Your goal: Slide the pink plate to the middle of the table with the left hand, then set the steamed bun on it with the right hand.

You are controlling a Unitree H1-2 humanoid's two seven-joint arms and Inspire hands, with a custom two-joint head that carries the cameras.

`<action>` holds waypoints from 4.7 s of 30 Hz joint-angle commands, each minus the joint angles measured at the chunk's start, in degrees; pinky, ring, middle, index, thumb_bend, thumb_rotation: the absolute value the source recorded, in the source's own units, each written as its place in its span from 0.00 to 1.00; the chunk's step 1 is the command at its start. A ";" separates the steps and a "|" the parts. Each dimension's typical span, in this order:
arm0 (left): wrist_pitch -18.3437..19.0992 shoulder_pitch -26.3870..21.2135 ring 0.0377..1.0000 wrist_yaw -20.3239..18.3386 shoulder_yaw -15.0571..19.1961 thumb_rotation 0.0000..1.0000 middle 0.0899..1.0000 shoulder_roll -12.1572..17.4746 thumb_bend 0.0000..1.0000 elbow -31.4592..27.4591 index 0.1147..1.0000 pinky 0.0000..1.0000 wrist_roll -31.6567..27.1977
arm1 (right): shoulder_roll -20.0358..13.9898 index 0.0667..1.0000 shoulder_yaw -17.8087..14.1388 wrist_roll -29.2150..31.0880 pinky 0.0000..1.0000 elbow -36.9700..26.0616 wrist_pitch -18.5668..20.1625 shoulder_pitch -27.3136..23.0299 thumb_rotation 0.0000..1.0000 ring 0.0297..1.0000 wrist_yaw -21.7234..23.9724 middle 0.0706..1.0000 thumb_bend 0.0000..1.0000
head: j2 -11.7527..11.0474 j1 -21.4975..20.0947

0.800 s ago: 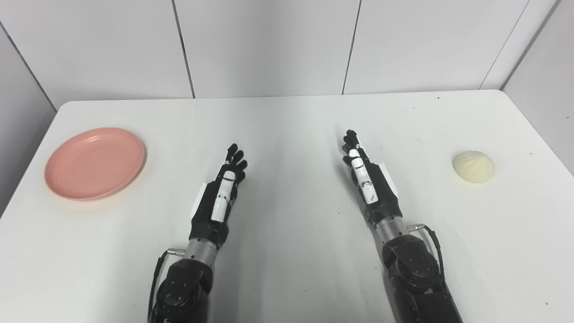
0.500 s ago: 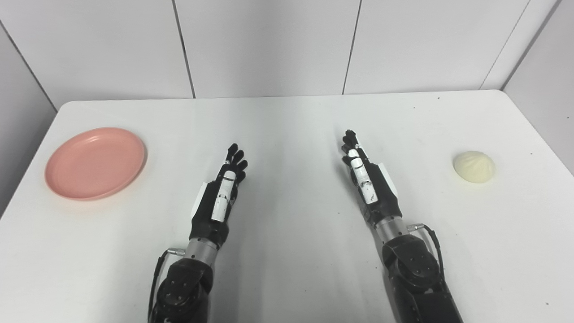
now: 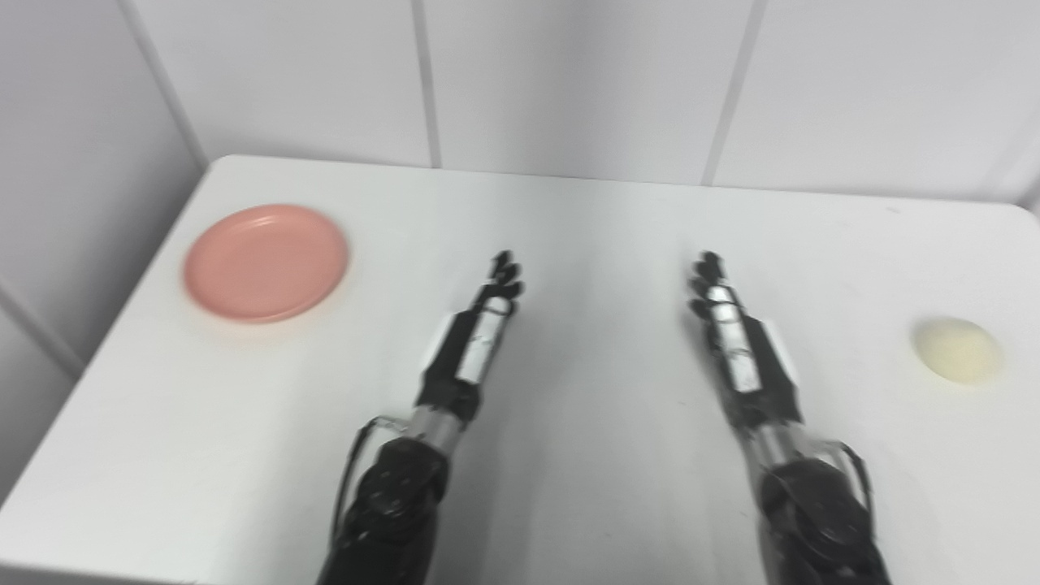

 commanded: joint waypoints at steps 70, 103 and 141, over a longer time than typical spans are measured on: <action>6.51 -11.13 0.96 13.77 22.28 1.00 0.96 5.97 0.44 -27.99 0.97 0.99 -5.65 | -4.54 1.00 -2.81 4.31 1.00 7.73 -5.44 1.00 1.00 1.00 4.10 1.00 0.21 | -0.41 5.58; -4.19 -10.78 1.00 16.16 34.84 1.00 1.00 15.90 0.43 -7.51 1.00 1.00 -16.27 | -4.48 1.00 -2.98 4.04 1.00 5.70 -4.34 1.47 1.00 1.00 3.77 1.00 0.14 | -0.35 7.16; -2.58 -11.49 1.00 16.77 32.44 1.00 0.99 17.35 0.42 8.16 1.00 1.00 -19.63 | -4.33 1.00 -2.78 4.44 1.00 5.20 -4.05 1.52 1.00 1.00 4.08 1.00 0.15 | 0.17 7.47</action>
